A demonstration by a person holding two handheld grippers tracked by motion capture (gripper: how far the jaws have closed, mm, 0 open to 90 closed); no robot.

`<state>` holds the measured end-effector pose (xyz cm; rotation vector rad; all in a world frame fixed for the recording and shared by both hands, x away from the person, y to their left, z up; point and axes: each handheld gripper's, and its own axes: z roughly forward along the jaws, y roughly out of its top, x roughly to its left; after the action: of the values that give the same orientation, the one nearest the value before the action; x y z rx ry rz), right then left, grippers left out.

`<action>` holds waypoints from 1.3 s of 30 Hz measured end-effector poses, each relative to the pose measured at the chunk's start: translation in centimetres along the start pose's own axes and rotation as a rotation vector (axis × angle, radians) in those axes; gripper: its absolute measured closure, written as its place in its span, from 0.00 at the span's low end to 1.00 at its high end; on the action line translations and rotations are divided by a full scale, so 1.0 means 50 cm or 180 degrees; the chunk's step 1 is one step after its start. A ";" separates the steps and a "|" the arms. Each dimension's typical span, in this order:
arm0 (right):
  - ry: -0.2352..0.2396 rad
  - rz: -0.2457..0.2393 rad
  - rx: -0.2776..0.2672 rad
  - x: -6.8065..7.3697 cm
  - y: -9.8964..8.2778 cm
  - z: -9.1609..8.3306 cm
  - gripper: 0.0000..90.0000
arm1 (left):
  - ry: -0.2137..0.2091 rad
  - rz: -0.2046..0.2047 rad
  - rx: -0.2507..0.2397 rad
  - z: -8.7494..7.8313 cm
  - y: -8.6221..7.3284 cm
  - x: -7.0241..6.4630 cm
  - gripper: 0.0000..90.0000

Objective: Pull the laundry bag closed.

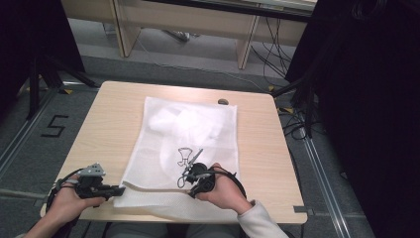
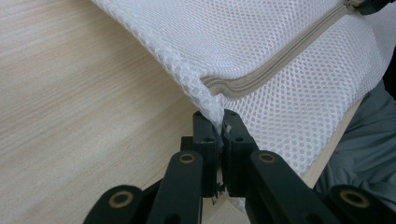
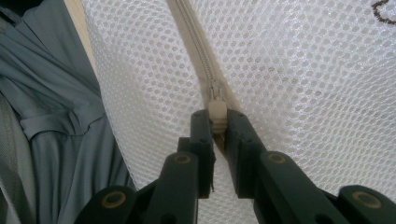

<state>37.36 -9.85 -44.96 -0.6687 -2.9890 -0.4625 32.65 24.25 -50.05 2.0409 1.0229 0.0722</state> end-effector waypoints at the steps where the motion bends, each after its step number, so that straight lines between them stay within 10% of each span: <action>1: -0.0008 0.0020 -0.0001 0.000 -0.001 -0.001 0.91 | 0.0002 -0.0016 -0.0015 0.001 0.000 -0.001 0.95; 39: -0.0022 0.0134 -0.0001 -0.007 -0.027 -0.018 0.91 | 0.0009 -0.0002 0.0002 0.000 0.000 0.000 0.95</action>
<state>37.07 -11.41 -44.51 -0.7331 -2.9749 -0.4590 32.65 24.24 -50.05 2.0418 1.0253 0.0744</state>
